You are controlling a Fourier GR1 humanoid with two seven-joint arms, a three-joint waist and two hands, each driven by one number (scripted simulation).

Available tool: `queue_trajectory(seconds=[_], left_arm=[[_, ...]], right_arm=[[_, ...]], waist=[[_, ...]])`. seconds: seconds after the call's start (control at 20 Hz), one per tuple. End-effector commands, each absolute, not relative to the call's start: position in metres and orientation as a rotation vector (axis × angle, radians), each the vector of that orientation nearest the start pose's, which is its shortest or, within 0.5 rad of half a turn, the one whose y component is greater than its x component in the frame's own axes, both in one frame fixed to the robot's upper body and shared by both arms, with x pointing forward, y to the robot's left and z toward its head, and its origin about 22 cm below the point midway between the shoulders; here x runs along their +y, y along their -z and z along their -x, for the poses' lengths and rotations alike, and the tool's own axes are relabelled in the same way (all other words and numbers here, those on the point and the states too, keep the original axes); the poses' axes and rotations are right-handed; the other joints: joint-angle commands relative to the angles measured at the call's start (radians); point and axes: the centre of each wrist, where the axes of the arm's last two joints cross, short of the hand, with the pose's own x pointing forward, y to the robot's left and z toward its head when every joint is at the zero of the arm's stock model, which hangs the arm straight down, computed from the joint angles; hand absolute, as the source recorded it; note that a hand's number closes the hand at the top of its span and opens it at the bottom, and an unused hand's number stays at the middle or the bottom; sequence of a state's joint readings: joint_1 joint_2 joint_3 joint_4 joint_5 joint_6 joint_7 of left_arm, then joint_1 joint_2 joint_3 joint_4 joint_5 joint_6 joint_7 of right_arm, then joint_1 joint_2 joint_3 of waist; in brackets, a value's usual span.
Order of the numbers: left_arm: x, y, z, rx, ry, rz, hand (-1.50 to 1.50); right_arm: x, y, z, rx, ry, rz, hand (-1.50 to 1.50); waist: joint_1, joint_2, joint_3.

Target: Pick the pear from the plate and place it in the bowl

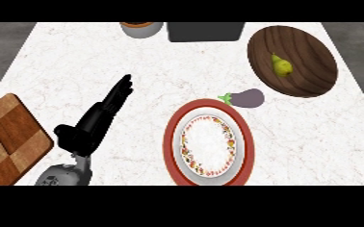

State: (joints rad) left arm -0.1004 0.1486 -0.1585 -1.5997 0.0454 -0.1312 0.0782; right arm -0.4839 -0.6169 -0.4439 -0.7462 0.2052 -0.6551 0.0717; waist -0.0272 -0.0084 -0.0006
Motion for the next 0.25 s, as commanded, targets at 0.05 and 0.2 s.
queue_trajectory(seconds=[0.05, 0.2], left_arm=[[0.214, -0.026, -0.251, -1.576, 0.356, 0.149, 0.0], [0.207, -0.04, -0.256, -1.584, 0.359, 0.136, 0.0]], right_arm=[[-0.509, -0.047, -0.237, -1.236, 0.464, 1.24, -1.5], [-0.511, -0.051, -0.214, -1.269, 0.49, 1.209, -1.5]], waist=[[-0.011, -0.002, 0.0], [0.01, 0.004, 0.0]])
